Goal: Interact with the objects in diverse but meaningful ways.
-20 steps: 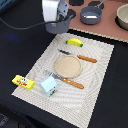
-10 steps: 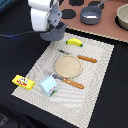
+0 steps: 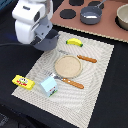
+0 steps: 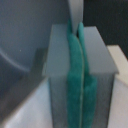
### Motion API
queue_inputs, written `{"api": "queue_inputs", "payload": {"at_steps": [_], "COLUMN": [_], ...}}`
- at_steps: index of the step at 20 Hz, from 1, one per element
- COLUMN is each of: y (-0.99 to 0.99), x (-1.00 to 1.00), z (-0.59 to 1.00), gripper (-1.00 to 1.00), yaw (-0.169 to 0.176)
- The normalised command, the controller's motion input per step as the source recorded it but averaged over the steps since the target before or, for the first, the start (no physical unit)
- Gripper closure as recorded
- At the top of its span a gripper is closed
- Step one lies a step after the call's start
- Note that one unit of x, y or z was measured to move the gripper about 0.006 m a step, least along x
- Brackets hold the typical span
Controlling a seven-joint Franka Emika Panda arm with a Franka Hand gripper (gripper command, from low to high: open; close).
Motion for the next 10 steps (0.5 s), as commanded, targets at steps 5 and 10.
{"api": "queue_inputs", "payload": {"at_steps": [5, 10], "y": [-0.41, -0.10], "x": [-0.39, -0.09], "z": [-0.34, 0.84], "gripper": [-1.00, -1.00], "yaw": [-0.005, -0.056]}}
